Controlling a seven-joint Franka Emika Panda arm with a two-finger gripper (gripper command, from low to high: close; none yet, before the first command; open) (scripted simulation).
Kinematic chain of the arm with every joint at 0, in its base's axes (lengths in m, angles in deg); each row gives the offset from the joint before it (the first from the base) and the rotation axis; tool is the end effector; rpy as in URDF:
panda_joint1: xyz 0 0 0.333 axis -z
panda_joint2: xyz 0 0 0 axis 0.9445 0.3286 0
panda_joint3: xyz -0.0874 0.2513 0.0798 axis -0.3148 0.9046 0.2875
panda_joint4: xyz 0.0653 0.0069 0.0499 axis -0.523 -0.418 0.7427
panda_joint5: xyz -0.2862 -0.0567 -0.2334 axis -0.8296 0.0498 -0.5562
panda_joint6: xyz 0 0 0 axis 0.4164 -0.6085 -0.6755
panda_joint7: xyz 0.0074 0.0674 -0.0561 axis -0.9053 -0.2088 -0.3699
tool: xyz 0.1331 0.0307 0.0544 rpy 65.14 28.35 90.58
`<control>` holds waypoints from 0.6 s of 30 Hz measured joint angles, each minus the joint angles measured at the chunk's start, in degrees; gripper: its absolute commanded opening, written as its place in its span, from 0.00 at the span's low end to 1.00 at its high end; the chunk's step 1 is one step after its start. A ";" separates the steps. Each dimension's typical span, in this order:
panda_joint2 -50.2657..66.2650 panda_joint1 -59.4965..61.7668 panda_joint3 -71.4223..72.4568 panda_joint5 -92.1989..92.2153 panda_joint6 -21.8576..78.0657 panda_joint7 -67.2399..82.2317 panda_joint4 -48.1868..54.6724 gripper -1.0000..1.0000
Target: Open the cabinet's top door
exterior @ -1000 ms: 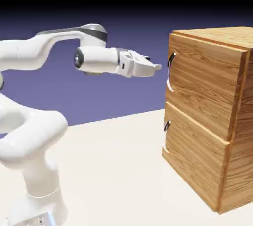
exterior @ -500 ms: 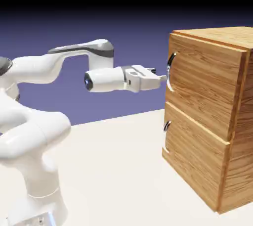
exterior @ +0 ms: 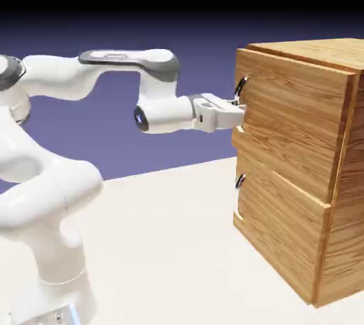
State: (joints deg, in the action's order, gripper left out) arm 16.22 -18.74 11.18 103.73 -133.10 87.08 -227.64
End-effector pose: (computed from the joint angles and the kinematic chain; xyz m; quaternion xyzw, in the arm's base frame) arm 0.4425 0.0673 0.4410 -0.6613 0.2511 -0.6453 0.2885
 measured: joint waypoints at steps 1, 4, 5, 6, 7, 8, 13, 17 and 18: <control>1.66 -1.92 -1.74 0.00 0.18 2.50 -0.63 0.00; 3.22 -8.15 -7.54 -2.84 2.85 4.29 -4.68 0.00; 2.78 -10.21 -9.61 -5.06 4.33 3.43 -6.59 0.00; 2.24 -12.16 -11.69 -7.35 5.83 2.54 -8.47 0.00; 1.61 -13.97 -13.76 -9.68 7.33 1.64 -10.29 0.00; 0.90 -15.65 -15.84 -12.07 8.83 0.74 -12.05 0.00; -3.33 -21.71 -26.05 -24.51 16.45 -3.57 -19.76 0.00; -6.64 -23.66 -33.81 -34.48 22.56 -6.34 -24.27 0.00; -7.37 -23.80 -35.72 -36.97 24.11 -6.92 -25.17 0.00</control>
State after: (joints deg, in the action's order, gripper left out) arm 8.86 -42.54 -24.54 66.76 -108.99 80.16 -252.81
